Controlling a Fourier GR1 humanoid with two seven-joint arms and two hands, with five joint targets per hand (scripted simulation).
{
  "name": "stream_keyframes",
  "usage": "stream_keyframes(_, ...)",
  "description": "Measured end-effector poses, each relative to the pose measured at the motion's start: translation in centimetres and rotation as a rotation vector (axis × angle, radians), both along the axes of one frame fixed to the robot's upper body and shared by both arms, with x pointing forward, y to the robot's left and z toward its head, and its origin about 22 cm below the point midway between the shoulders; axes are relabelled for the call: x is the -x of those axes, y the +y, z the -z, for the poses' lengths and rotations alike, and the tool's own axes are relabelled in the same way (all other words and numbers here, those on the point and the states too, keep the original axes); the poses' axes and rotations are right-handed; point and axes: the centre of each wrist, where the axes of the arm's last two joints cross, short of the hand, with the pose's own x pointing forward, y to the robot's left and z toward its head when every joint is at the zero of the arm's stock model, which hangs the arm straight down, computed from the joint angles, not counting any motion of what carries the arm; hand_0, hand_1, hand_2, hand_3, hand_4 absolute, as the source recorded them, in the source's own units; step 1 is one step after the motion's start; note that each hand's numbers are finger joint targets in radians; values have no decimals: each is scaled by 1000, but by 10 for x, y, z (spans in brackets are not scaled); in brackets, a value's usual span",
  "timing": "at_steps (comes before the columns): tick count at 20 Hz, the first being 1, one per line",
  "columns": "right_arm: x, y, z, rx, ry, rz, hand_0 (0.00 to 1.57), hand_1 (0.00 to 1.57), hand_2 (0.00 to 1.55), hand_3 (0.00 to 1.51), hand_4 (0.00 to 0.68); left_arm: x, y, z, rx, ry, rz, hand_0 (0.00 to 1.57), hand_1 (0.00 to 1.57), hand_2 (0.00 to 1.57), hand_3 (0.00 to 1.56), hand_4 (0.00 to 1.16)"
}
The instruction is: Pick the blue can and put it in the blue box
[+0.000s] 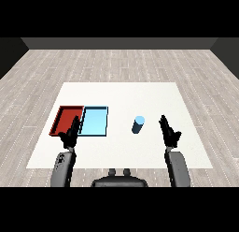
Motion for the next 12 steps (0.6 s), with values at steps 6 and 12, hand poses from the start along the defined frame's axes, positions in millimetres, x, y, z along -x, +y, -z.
stream_keyframes(6,-23,-17,-1,29,-8,-25,0,0,0,0,0,-1,-4,6,-30,10,51,0,0,0,0,0)
stream_keyframes(12,-35,-9,-12,-136,-223,-127,0,0,0,0,0,-3,-12,-10,82,-333,79,0,0,0,0,0)
